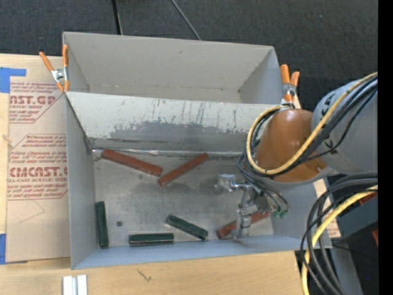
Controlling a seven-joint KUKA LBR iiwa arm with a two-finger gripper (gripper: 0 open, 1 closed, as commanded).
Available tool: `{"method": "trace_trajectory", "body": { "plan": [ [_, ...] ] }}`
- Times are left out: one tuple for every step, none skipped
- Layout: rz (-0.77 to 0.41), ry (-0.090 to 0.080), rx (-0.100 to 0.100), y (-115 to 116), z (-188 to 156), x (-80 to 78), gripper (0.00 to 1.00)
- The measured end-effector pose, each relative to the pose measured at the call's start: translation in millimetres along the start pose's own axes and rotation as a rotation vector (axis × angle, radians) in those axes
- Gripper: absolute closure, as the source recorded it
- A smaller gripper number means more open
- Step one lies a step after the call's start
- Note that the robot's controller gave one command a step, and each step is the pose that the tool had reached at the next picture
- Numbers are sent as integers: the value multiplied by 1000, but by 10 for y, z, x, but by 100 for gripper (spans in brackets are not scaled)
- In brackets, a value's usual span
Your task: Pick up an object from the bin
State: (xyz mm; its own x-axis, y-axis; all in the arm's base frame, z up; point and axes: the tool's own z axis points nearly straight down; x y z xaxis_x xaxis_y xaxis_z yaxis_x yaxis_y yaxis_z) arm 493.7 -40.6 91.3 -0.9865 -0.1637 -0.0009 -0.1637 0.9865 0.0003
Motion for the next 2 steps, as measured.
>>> {"method": "trace_trajectory", "body": {
  "plan": [
    [-62,-2,0,-143,54,100,0],
    [-262,1,-1,44,109,144,100]
  ]
}}
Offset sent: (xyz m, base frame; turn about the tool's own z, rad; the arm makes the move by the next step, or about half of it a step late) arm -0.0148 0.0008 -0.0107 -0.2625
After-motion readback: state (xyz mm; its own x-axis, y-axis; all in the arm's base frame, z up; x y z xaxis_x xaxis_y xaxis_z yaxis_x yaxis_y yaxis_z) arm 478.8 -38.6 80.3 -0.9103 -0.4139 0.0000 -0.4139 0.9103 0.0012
